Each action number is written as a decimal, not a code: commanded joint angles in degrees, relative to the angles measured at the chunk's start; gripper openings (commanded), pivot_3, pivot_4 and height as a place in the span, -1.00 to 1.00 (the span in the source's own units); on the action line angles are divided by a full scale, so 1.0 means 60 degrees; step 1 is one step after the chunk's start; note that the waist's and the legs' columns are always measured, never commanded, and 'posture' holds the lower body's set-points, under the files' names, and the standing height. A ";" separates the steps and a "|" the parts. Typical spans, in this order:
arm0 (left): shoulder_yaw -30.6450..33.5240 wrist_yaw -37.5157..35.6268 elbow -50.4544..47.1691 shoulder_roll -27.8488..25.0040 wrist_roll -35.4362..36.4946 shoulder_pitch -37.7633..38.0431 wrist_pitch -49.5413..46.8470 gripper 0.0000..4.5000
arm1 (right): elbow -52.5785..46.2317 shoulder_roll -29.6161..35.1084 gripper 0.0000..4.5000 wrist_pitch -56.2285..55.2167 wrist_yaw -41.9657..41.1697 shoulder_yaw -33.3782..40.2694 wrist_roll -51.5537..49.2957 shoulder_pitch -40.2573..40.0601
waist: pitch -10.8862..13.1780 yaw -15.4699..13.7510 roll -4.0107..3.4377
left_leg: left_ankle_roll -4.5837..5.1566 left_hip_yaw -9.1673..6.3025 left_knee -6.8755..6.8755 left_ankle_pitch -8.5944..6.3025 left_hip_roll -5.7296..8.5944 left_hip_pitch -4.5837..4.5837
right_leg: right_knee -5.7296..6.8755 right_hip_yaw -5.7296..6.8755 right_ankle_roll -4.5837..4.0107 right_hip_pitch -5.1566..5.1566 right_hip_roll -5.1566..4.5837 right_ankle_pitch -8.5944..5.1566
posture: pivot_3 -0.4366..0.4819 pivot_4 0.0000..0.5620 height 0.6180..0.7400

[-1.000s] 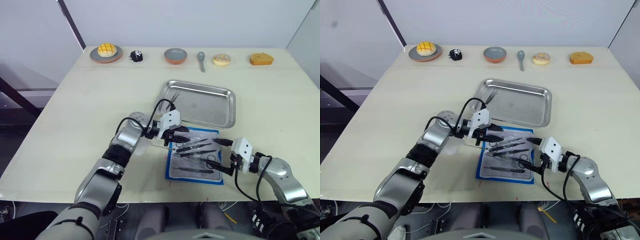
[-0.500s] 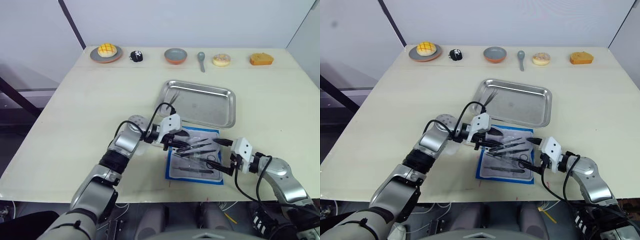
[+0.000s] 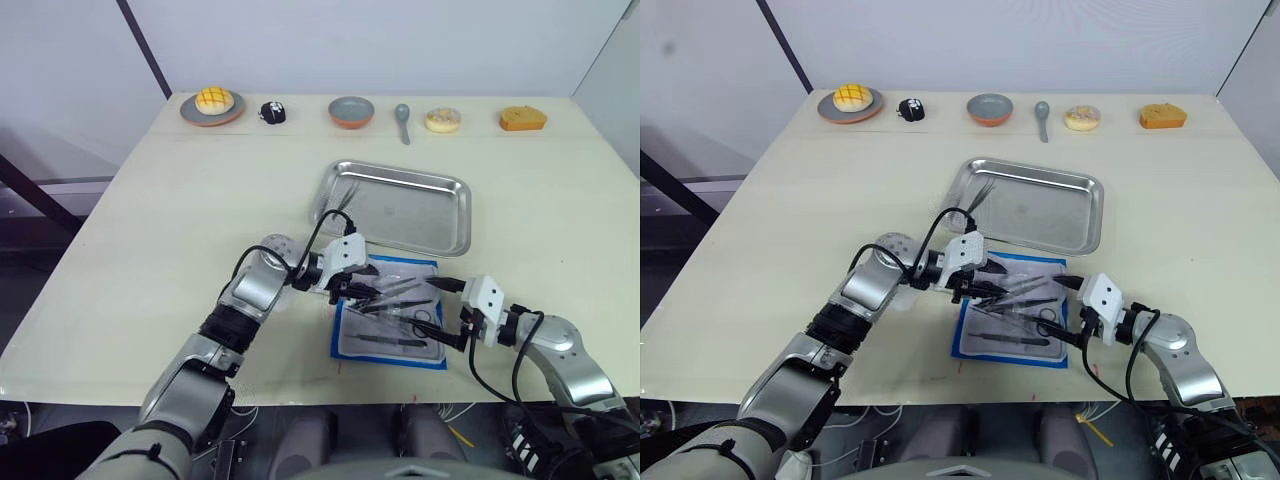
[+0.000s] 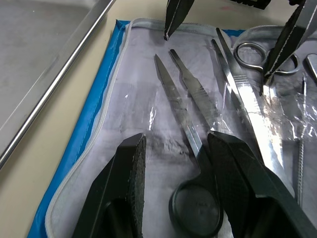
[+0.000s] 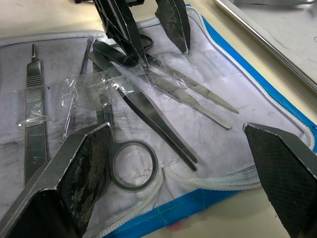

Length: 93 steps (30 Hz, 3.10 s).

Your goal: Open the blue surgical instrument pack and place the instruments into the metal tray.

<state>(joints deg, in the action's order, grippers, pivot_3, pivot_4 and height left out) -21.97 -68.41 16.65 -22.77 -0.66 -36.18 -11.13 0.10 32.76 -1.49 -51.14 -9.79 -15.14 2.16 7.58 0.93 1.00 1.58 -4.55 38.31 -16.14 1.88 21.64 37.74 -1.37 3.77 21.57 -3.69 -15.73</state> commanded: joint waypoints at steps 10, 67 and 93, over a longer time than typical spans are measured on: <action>-0.0327 -0.0818 0.0901 -0.0138 -0.0058 -0.0381 0.0918 -0.08 | 0.0932 0.0039 1.00 0.0492 0.0339 -0.0360 0.0929 -0.0317 | -0.0001 0.0023 0.0000 | 0.0000 0.0004 -0.0002 0.0000 -0.0002 -0.0002 | -0.0002 -0.0002 0.0000 0.0000 0.0002 0.0000 | -0.05 -0.47 1.00; -0.0976 -0.1488 -0.1361 -0.0692 -0.0403 -0.2126 -0.3587 -0.97 | 0.1211 -0.0261 1.00 0.0334 0.0459 -0.0426 0.1078 -0.0198 | -0.0002 0.0043 -0.0001 | 0.0001 0.0003 0.0000 0.0000 -0.0006 -0.0002 | 0.0003 -0.0005 -0.0001 0.0001 0.0015 -0.0001 | -0.05 -0.47 1.00; -0.0712 -0.2761 -0.1816 -0.2893 -0.0024 -0.2261 -0.3147 -0.97 | 0.1335 -0.0301 1.00 0.0278 0.0414 -0.0418 0.1115 -0.0201 | 0.0002 0.0050 -0.0006 | 0.0000 0.0003 -0.0001 0.0000 -0.0009 -0.0001 | 0.0003 -0.0007 -0.0002 0.0003 0.0017 -0.0001 | -0.05 -0.47 1.00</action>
<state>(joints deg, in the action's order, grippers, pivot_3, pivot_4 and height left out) -28.42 -83.56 7.66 -38.40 -1.74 -48.09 -31.36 1.28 30.32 -2.71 -50.53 -10.15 -14.04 3.01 7.59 1.23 0.96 1.59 -4.53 38.31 -16.14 1.83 21.63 37.76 -1.41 3.76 21.59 -3.58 -15.74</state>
